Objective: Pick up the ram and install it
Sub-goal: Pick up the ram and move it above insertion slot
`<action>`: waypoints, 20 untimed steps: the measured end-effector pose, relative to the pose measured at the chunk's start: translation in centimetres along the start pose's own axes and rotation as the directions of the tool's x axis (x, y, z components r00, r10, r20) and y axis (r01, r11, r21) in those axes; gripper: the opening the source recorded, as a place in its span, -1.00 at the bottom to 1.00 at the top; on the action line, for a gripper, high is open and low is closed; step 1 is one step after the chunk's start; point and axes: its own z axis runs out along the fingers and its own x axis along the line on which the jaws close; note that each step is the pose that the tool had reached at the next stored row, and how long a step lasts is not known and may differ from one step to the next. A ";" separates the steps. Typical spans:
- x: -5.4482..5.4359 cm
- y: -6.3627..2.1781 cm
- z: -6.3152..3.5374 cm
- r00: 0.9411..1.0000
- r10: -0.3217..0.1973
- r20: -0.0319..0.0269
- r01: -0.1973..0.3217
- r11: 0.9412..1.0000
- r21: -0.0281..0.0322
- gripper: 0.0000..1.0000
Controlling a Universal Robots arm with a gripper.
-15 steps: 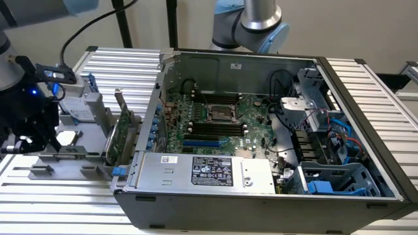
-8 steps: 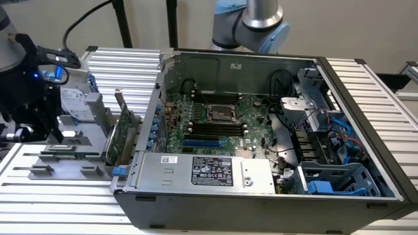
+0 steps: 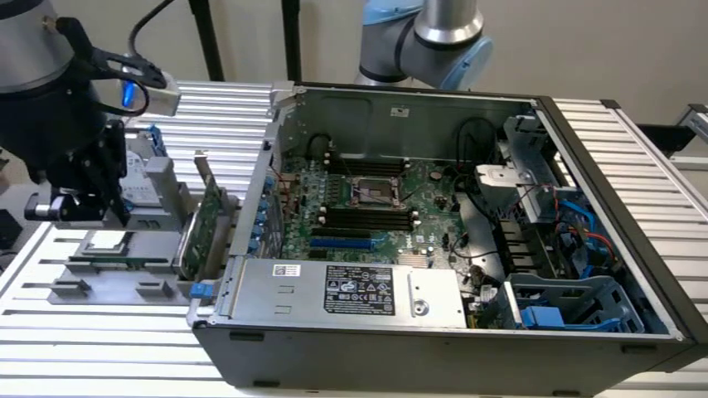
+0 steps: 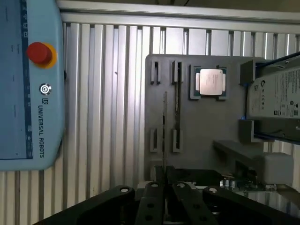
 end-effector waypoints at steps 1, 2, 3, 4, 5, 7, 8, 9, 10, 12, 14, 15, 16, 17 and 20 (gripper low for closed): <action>0.0 -0.44 -0.35 1.000 0.000 0.001 0.000 1.000 0.000 -1.00; 0.0 -0.89 -0.72 1.000 0.000 0.003 0.000 1.000 0.000 -1.00; 0.0 -1.33 -1.10 1.000 0.000 0.004 0.000 1.000 0.000 -1.00; 0.0 -1.77 -1.46 1.000 0.000 0.006 0.000 1.000 0.000 -1.00; 0.0 -2.22 -1.84 1.000 0.000 0.007 0.000 1.000 0.000 -1.00; 0.0 -3.10 -2.53 1.000 -0.001 0.011 0.001 1.000 0.000 -1.00; 0.0 -3.54 -2.90 1.000 -0.001 0.012 0.001 1.000 0.000 -1.00; 0.0 -4.01 -3.27 1.000 -0.001 0.014 0.001 1.000 0.000 -1.00; 0.0 -4.44 -3.62 1.000 -0.001 0.016 0.001 1.000 0.000 -1.00; 0.1 -5.33 -4.30 1.000 -0.001 0.020 0.001 1.000 0.000 -1.00; 0.1 -6.20 -4.89 1.000 -0.001 0.026 0.001 1.000 0.000 -1.00; 0.1 -6.64 -5.11 1.000 -0.001 0.028 0.001 1.000 0.001 -1.00; 0.1 -7.12 -5.30 1.000 -0.001 0.030 0.001 1.000 0.001 -1.00; 0.1 -7.57 -5.43 0.999 -0.001 0.032 0.001 1.000 0.001 -1.00; 0.2 -8.92 -5.63 0.999 -0.001 0.035 0.001 1.000 0.001 -1.00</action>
